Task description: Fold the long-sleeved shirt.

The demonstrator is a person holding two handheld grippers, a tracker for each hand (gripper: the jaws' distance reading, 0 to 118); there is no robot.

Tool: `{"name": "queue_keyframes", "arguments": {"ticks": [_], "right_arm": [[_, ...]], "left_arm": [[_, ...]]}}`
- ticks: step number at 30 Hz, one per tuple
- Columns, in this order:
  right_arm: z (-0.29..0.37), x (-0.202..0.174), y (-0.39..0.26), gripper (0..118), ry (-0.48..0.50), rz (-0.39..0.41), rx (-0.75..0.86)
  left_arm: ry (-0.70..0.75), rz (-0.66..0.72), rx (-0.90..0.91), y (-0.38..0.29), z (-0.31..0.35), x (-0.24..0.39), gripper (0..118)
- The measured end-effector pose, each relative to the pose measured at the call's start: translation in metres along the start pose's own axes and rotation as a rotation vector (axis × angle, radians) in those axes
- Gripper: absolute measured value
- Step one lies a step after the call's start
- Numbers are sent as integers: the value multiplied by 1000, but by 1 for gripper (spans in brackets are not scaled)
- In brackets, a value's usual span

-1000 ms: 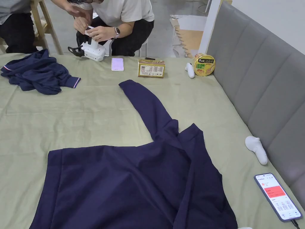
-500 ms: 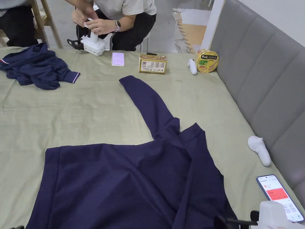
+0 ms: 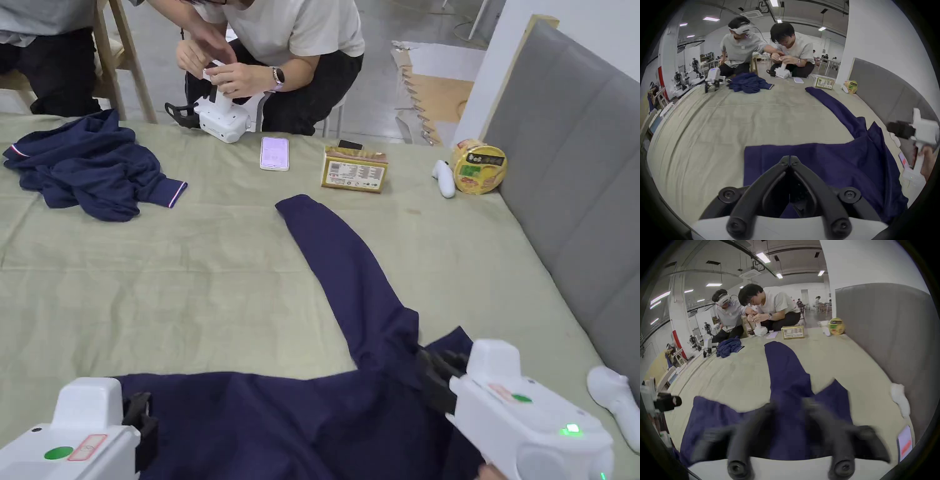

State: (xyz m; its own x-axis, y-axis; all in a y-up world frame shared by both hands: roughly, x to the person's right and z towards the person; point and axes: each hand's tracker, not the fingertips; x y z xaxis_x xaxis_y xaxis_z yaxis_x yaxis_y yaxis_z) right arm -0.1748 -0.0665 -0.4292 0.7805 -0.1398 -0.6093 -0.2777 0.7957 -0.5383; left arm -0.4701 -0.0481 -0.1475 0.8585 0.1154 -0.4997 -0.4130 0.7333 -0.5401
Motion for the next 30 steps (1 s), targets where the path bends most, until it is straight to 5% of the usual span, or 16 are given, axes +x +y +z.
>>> {"name": "queue_keyframes", "arguments": {"ticks": [2, 3, 7, 11, 13, 14, 15, 17, 18, 19, 20, 22, 30], "right_arm": [[-65, 3, 35, 108, 39, 15, -62], [-92, 2, 49, 118, 27, 55, -74], [-213, 3, 111, 117, 44, 69, -132], [-308, 2, 150, 116, -54, 55, -216], [-342, 5, 159, 95, 5, 4, -308], [-352, 8, 159, 75, 2, -49, -334], [-360, 8, 158, 72, -25, -62, -365], [-350, -1, 163, 69, -38, 31, -325], [-343, -8, 162, 58, -49, 53, -333], [-334, -10, 158, 40, -53, 102, -337], [-327, -10, 157, 1, -30, 123, -320], [-319, 1, 156, 0, -65, 132, -312], [-194, 12, 165, 0, 89, 74, -156]], "left_arm": [[-8, 1, 0, 11, -24, 1, 3], [-13, -3, -5, 15, -33, 1, 3], [-32, -45, 22, 28, -76, 3, 3], [-15, -40, 27, 37, -102, 2, 3], [4, -64, 34, 39, -109, 5, 3], [1, -84, 37, 41, -113, 4, 3], [6, -88, 40, 42, -115, 4, 3], [7, -99, 35, 42, -118, 9, 3], [8, -96, 33, 41, -120, 8, 3], [8, -79, 31, 40, -122, 7, 3], [-1, -58, 27, 37, -121, 7, 3], [0, -29, 10, 33, -124, 6, 3], [7, 1, 3, 14, -88, 4, 3]]}}
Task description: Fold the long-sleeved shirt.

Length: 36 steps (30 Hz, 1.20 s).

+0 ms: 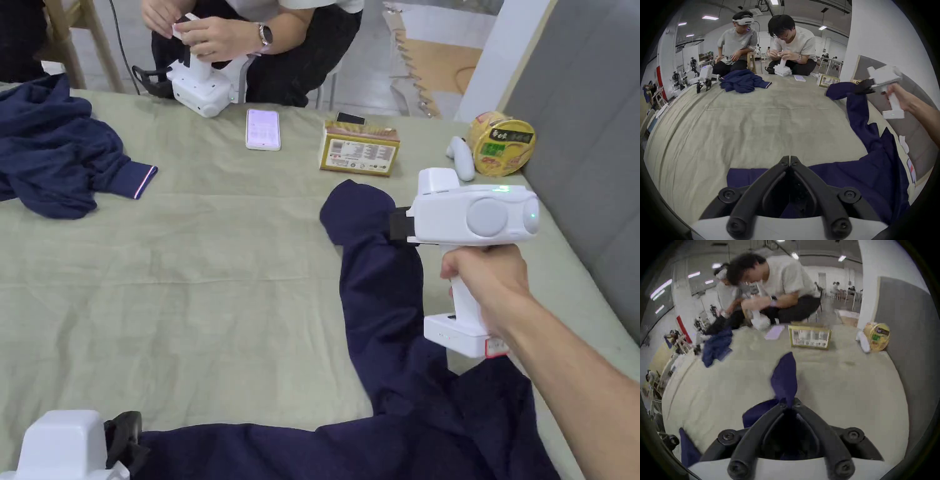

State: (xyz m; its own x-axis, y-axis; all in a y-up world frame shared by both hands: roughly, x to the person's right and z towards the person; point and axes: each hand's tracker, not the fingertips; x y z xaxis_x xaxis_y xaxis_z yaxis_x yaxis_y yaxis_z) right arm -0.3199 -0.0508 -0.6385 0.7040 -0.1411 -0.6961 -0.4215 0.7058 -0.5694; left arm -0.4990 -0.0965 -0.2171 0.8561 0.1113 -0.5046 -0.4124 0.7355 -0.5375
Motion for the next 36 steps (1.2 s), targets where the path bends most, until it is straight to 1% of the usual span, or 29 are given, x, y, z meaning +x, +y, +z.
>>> {"name": "queue_keyframes", "arguments": {"ticks": [1, 2, 4, 5, 6, 7, 8, 10, 11, 12, 13, 14, 15, 16, 18, 19, 20, 21, 22, 24, 26, 27, 28, 29, 30, 31, 32, 34, 36], "right_arm": [[25, -3, -9, 0, -18, 8, 33], [49, -7, -19, 0, -16, 56, 42], [93, -10, -51, 0, -56, 68, 103], [113, -13, -67, 0, -47, 109, 93], [132, -16, -84, 0, -66, 113, 114], [155, -20, -111, 0, -75, 67, 143], [174, -24, -132, 0, -53, 68, 130], [205, -29, -179, 0, -99, 30, 147], [215, -29, -197, 0, -82, 41, 131], [233, -37, -222, 0, -98, 21, 138], [243, -39, -243, 0, -108, -52, 141], [249, -40, -261, 0, -58, -89, 113], [253, -44, -275, 0, -40, -85, 105], [266, -57, -297, 0, -79, -89, 110], [266, -68, -320, 0, -68, -58, 74], [264, -72, -332, 0, -78, -107, 53], [267, -80, -347, 0, -37, -128, 29], [261, -83, -355, 0, -25, -127, 11], [256, -89, -363, 0, -67, -123, -1], [254, -98, -379, 0, -64, -83, -53], [235, -98, -390, 1, -49, -118, -112], [230, -97, -391, 10, -30, -99, -137], [237, -98, -395, 30, -36, -93, -121], [238, -99, -392, 60, -43, -90, -120], [242, -100, -387, 98, -40, -87, -115], [248, -100, -380, 117, -31, -92, -90], [268, -101, -378, 118, -1, -105, -21], [289, -99, -362, 117, 10, -144, 59], [309, -95, -351, 118, -13, -131, 146]], "left_arm": [[-2, 1, 6, -3, 9, -1, 3], [-2, -1, 9, -5, 18, -2, 3], [1, -10, 17, -9, 34, 0, 3], [-2, -15, 22, -11, 44, 1, 3], [-9, -27, 37, -13, 56, 2, 3], [-8, -38, 45, -16, 66, 3, 3], [-5, -42, 46, -19, 74, 4, 3], [-4, -48, 53, -28, 95, 3, 3], [-7, -49, 53, -33, 104, 4, 3], [-9, -50, 53, -38, 111, 5, 3], [-13, -51, 48, -43, 119, 6, 3], [-17, -54, 46, -50, 129, 6, 3], [-19, -57, 44, -54, 135, 7, 3], [-21, -59, 38, -60, 142, 7, 3], [-26, -28, 32, -67, 154, 9, 3], [-37, -20, 24, -71, 158, 9, 3], [-40, -21, 19, -75, 161, 10, 3], [-36, -24, 17, -79, 164, 12, 3], [-35, -38, 10, -81, 165, 12, 3], [-33, -48, 0, -88, 168, 14, 3], [-42, -42, -7, -92, 169, 11, 3], [-42, -34, -12, -94, 168, 11, 3], [-42, -32, -16, -95, 168, 11, 3], [-42, -32, -19, -95, 166, 10, 3], [-41, -29, -20, -95, 165, 9, 3], [-37, -22, -19, -95, 165, 8, 3], [-38, -15, -15, -95, 165, 7, 3], [-32, -4, -8, -91, 164, 5, 3], [-28, -3, -1, -86, 161, 4, 3]]}}
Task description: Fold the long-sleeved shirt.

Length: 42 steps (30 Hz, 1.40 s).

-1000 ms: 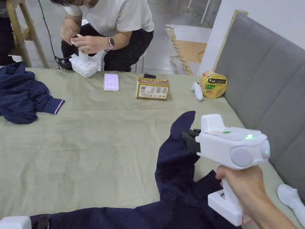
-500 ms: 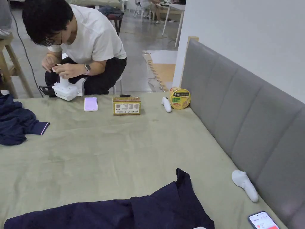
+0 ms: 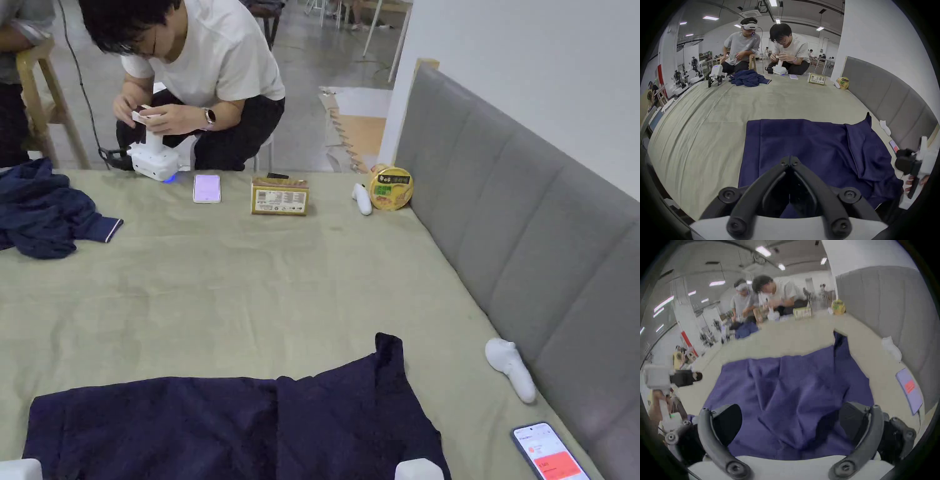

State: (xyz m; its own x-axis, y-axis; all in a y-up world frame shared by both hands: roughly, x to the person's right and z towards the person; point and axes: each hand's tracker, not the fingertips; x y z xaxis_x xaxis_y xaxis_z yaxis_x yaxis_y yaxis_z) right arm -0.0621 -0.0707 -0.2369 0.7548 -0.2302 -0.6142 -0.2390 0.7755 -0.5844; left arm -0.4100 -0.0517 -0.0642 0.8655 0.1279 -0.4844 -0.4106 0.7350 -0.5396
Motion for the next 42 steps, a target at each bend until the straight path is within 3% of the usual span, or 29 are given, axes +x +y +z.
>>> {"name": "queue_keyframes", "arguments": {"ticks": [2, 3, 4, 5, 6, 7, 9, 10, 11, 12, 13, 15, 18, 21, 24, 25, 26, 27, 28, 29, 31, 34, 35, 38, 39, 40, 41, 42], "right_arm": [[3, 6, 17, 117, -26, 12, 17], [2, 11, 24, 102, -23, 31, 23], [-1, 19, 26, 72, -30, 55, 51], [-9, 24, 32, 25, -75, 81, 57], [-17, 29, 37, 1, -108, 98, 38], [-28, 37, 43, 1, -148, 101, 3], [-53, 55, 58, 2, -117, 92, -11], [-67, 65, 69, 13, -102, 67, -26], [-81, 73, 82, 42, -125, 65, -61], [-90, 85, 90, 94, -147, 67, -100], [-105, 93, 103, 118, -178, 64, -115], [-128, 116, 125, 114, -143, 68, -101], [-175, 140, 150, 114, -138, -74, -195], [-207, 151, 157, 114, -185, -107, -295], [-236, 157, 153, 113, -89, -167, -411], [-242, 158, 149, 110, -129, -203, -436], [-246, 158, 146, 101, -154, -222, -451], [-248, 159, 142, 80, -143, -237, -484], [-247, 158, 144, 79, -182, -181, -444], [-248, 156, 147, 78, -163, -178, -458], [-246, 150, 152, 62, -200, -109, -486], [-242, 151, 151, 21, -124, -163, -470], [-241, 150, 149, 16, -97, -170, -458], [-241, 142, 145, 15, -117, -119, -447], [-240, 143, 144, 15, -117, -124, -448], [-239, 145, 144, 15, -114, -132, -446], [-239, 146, 143, 15, -111, -138, -445], [-238, 146, 141, 15, -109, -143, -444]], "left_arm": [[3, -1, 6, 8, -2, 4, 3], [2, -2, 9, 11, -3, 5, 3], [-1, -5, 12, 14, -5, 5, 3], [0, -6, 16, 17, -8, 6, 3], [0, -7, 17, 20, -8, 10, 3], [-5, -12, 16, 23, -11, 11, 3], [-4, -19, 15, 28, -18, 12, 3], [-4, -22, 14, 30, -21, 13, 3], [-7, -22, 15, 32, -24, 13, 3], [-6, -19, 13, 34, -27, 13, 3], [-6, -16, 11, 36, -31, 14, 3], [-7, -14, 8, 39, -36, 16, 3], [-4, -11, -2, 41, -46, 16, 3], [-4, -9, -15, 42, -53, 16, 3], [-5, -12, -31, 38, -58, 14, 3], [-1, -14, -37, 37, -58, 13, 3], [0, -15, -43, 34, -60, 9, 3], [0, -15, -49, 33, -61, 7, 3], [2, -15, -55, 30, -62, 5, 3], [5, -14, -62, 29, -63, 2, 3], [7, -13, -75, 26, -68, -7, 3], [-11, -17, -65, 35, -72, -26, 4], [-2, 11, -71, 43, -75, -36, 7], [0, 87, -90, 69, -89, -68, 50], [-15, 112, -102, 78, -96, -79, 78], [-28, 136, -131, 88, -107, -91, 96], [-22, 145, -168, 97, -119, -98, 109], [-46, 173, -209, 105, -131, -104, 110]]}}
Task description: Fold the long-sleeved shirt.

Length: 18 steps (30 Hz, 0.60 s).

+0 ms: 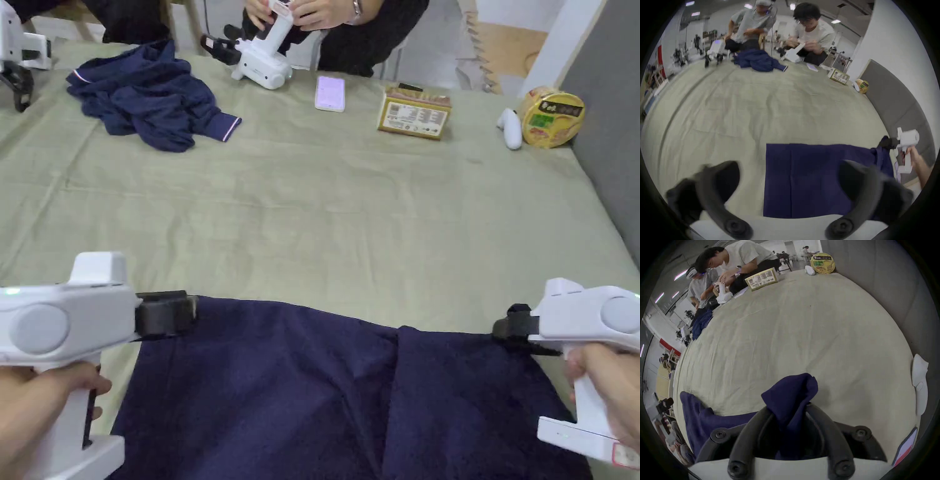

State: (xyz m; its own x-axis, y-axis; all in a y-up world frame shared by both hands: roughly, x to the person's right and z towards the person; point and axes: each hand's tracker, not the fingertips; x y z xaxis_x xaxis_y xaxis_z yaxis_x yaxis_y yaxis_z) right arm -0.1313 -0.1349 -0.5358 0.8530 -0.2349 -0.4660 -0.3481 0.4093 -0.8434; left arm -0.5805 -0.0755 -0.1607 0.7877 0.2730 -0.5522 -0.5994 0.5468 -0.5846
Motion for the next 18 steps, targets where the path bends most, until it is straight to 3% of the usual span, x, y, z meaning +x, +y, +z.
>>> {"name": "queue_keyframes", "arguments": {"ticks": [3, 6, 8, 10, 11, 18], "right_arm": [[5, -9, -5, 15, -3, -18, -3], [6, -13, 1, 15, -10, -11, -24], [6, -17, 1, 15, -18, 6, -30], [5, -18, 4, 15, -24, 23, -38], [5, -20, 5, 15, -28, 38, -41], [2, -23, 11, 15, -45, 115, -48]], "left_arm": [[-82, 140, -63, 32, -31, -20, 109], [-17, 160, -164, 45, -60, -17, 108], [-57, 184, -257, 46, -77, -17, 105], [-123, 237, -335, 41, -86, -16, 79], [-88, 240, -317, 36, -83, -12, 70], [-115, 243, -277, 30, -70, -7, 71]]}}
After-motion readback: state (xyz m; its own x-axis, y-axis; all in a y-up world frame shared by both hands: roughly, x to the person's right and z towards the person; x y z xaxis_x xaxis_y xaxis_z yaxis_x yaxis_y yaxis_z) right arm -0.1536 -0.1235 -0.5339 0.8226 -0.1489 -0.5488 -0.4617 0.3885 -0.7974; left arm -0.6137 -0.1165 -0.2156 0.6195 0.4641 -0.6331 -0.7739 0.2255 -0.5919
